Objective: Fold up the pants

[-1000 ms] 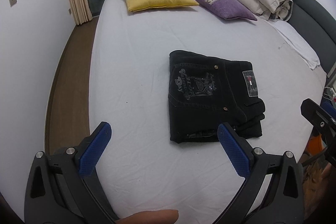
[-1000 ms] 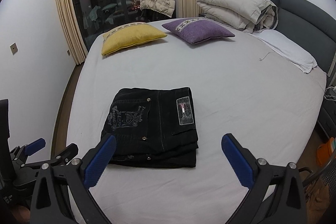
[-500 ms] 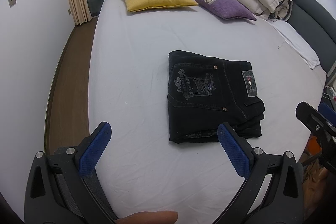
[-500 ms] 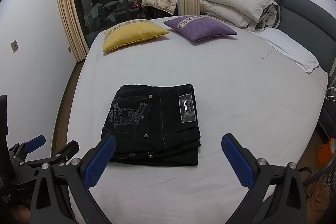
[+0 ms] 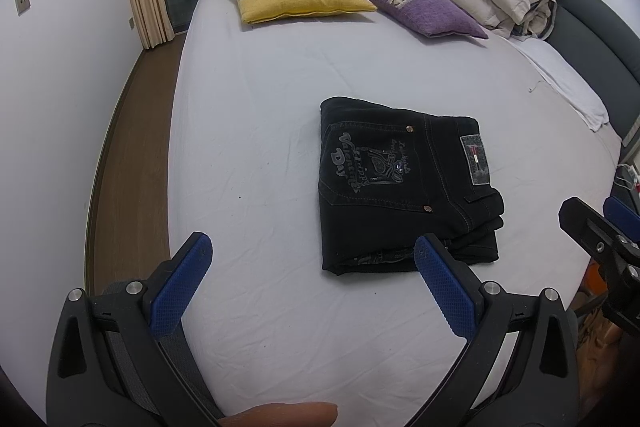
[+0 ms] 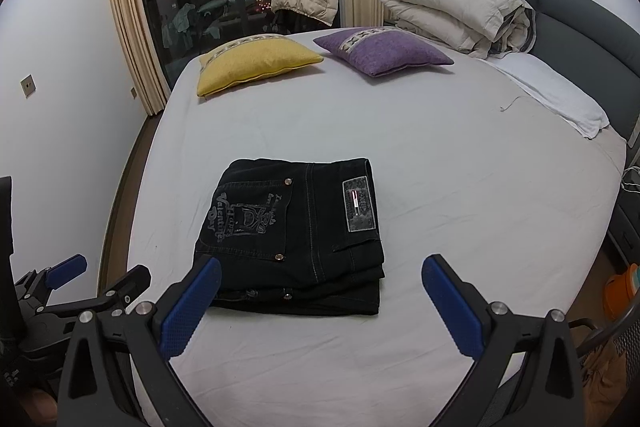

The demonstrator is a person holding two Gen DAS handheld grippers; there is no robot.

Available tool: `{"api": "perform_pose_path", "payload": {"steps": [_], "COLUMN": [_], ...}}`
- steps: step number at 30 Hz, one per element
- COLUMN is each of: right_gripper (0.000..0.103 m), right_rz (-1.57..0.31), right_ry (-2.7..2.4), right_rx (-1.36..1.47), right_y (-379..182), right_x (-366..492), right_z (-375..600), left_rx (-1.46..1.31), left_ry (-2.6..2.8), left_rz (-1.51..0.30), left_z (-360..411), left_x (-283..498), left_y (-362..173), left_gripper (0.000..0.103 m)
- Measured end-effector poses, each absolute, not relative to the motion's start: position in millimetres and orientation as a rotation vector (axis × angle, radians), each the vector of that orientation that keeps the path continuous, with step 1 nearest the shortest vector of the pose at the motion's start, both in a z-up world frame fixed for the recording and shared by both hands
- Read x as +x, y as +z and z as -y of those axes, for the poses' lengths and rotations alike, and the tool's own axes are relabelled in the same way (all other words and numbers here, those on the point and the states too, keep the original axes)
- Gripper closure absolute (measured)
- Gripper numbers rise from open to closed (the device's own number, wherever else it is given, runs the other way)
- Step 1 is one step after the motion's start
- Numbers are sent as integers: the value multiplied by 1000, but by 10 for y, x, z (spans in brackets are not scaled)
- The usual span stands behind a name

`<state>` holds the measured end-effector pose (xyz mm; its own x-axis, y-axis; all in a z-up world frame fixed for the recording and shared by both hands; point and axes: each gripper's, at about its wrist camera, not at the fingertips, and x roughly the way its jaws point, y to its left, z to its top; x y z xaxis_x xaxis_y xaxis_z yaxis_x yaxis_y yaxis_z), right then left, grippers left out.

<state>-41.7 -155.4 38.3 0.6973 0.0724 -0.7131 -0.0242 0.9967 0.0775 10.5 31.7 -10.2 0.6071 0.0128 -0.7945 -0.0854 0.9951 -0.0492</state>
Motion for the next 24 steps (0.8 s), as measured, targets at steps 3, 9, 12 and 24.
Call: {"api": "perform_pose_path", "payload": {"steps": [3,9,12,24], "right_gripper": [0,0,0,0], "right_rz": [-801,-802,-803,-804], "right_ry": [56,60,59,59], "right_rx": [64,64,65,64], "right_y": [364,350,351,354], "right_x": [-423,-427,-426,-426], "right_z": [1555,1569,1570,1572], "left_rx": [-80,-79,-79,-79], "left_ry": [54,51,51,52], "left_rz": [-915,-915,-915,-914], "left_z": [-311,-316,-314,-311], "left_x": [121,128,128,130], "left_y": [-102,-100,-101,-104], "left_gripper": [0,0,0,0]}}
